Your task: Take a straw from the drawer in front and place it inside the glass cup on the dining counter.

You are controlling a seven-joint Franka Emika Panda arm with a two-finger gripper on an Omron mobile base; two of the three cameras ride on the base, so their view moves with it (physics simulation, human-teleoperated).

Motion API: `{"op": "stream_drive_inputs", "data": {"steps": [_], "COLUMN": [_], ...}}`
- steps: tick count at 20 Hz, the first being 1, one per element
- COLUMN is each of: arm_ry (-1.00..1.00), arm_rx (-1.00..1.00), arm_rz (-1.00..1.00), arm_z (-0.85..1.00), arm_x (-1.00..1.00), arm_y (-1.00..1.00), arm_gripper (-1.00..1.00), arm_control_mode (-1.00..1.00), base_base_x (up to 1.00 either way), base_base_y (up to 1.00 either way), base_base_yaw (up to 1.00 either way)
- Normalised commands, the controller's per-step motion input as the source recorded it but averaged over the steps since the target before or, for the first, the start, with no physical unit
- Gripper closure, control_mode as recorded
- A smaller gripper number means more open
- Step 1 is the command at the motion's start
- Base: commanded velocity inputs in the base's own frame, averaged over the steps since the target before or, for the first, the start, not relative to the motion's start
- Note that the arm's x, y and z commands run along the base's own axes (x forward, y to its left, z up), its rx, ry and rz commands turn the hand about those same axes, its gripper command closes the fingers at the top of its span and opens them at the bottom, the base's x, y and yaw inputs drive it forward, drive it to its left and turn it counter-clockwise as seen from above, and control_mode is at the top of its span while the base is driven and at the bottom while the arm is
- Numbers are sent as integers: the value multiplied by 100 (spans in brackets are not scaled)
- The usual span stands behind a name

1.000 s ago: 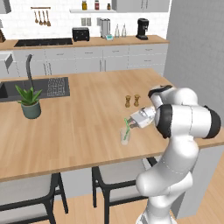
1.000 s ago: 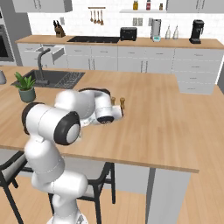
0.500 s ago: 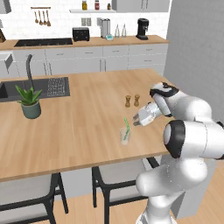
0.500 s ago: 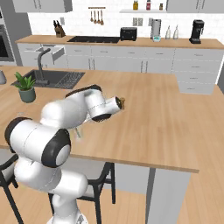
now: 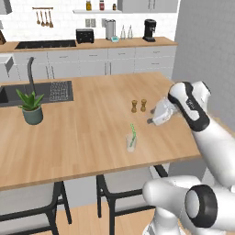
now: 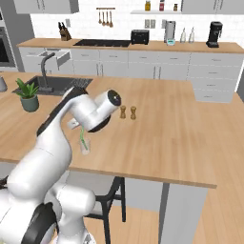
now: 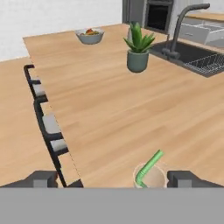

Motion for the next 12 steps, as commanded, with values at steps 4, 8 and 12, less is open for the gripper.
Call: {"op": "stream_drive_inputs", "data": {"steps": [4,8,12], "arm_ry": [-1,0,16], "arm_rx": [-38,-43,-25], "arm_rz": [-32,-36,-28], "arm_z": [63,39,15], "arm_x": [-65,-49,-52], "arm_y": [0,0,-9], "arm_gripper": [-100,-100,-100], "arm_control_mode": [-100,-100,-100], "base_base_x": [0,0,0], "base_base_y": [0,0,0], "base_base_yaw": [0,0,0]}}
